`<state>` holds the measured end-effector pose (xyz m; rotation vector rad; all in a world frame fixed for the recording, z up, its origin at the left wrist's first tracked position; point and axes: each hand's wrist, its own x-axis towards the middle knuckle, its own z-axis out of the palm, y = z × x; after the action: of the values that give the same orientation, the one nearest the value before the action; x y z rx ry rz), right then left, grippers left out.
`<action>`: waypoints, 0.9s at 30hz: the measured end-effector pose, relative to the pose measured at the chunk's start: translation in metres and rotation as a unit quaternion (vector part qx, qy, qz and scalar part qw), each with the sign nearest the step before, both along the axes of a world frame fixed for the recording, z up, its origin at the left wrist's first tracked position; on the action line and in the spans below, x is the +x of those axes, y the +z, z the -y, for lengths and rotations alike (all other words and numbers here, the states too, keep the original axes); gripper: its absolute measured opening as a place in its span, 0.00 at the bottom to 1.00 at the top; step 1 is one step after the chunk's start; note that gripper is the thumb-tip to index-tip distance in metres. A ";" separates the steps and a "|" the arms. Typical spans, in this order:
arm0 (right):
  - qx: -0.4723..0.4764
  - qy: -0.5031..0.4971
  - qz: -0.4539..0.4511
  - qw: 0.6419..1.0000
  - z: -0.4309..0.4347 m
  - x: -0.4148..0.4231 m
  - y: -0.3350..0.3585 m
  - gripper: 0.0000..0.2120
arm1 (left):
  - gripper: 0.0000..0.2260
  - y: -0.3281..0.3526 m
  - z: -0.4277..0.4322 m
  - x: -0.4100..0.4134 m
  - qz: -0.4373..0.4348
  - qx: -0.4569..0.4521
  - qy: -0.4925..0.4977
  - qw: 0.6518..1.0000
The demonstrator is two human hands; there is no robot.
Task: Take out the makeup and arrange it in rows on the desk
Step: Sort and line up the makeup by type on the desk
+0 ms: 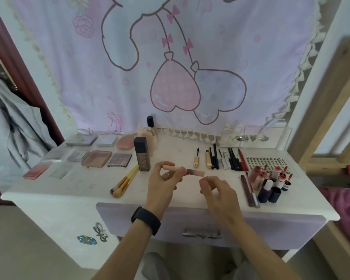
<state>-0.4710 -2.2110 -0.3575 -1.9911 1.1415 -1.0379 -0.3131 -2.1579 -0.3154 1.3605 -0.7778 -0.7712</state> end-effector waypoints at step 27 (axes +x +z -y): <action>0.058 0.001 0.084 0.995 0.036 0.017 -0.003 0.21 | 0.18 -0.016 0.045 0.022 0.183 0.111 -0.248 0.945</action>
<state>-0.4541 -2.2471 -0.3603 -1.7797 1.0830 -1.0905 -0.2911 -2.2029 -0.3316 1.5537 -1.3972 -1.0331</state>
